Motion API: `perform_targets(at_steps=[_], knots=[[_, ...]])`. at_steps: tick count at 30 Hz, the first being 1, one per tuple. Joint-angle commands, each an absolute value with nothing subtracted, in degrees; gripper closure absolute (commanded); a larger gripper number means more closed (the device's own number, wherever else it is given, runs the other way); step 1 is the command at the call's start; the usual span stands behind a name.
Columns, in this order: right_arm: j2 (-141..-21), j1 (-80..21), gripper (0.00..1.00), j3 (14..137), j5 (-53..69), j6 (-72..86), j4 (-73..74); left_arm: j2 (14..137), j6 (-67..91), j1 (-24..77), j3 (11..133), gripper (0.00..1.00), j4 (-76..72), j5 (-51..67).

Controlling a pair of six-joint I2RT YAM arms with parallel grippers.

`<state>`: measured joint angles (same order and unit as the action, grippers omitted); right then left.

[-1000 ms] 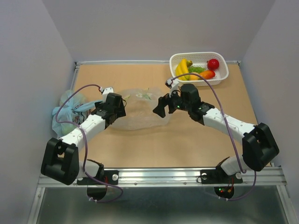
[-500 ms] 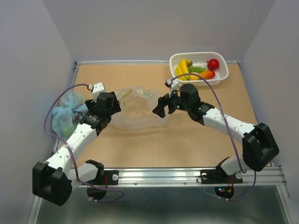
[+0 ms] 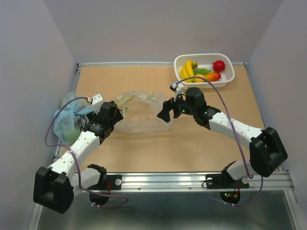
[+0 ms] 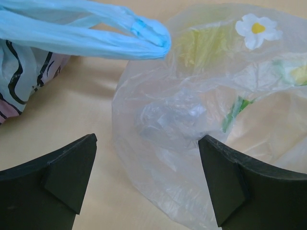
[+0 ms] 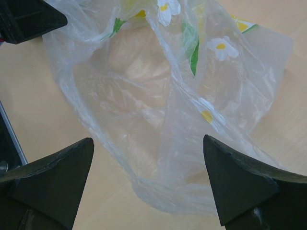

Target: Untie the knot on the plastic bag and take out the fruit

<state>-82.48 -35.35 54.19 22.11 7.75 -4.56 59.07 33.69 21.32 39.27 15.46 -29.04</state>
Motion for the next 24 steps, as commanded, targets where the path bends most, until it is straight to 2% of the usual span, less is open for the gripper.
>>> perform_targets(at_steps=[1,9,16,19,20,21,24], knots=[[-79.9,-35.9,0.00,52.6,22.9,8.0,-6.7,57.3,39.0,20.1,36.6,0.01,12.1,-31.5],[-78.4,-36.0,0.00,51.3,22.3,8.0,-6.7,55.7,45.8,19.4,28.2,0.04,0.6,-28.8],[-77.3,-35.9,0.00,50.5,22.0,8.6,-6.5,55.8,45.4,19.4,23.2,0.21,-10.4,-27.8],[-76.6,-35.9,0.00,50.2,21.8,9.0,-6.4,56.4,43.6,19.4,23.0,0.41,-13.1,-27.8],[-76.5,-35.9,0.00,50.0,21.7,9.1,-6.3,56.7,43.1,19.4,23.4,0.51,-13.4,-27.9],[-76.0,-35.9,0.00,49.8,21.7,9.2,-6.2,56.8,41.7,19.4,23.7,0.73,-13.6,-27.9],[-75.4,-35.9,0.00,49.6,21.4,9.3,-6.0,56.5,38.7,19.4,26.0,1.00,-13.8,-27.6]])
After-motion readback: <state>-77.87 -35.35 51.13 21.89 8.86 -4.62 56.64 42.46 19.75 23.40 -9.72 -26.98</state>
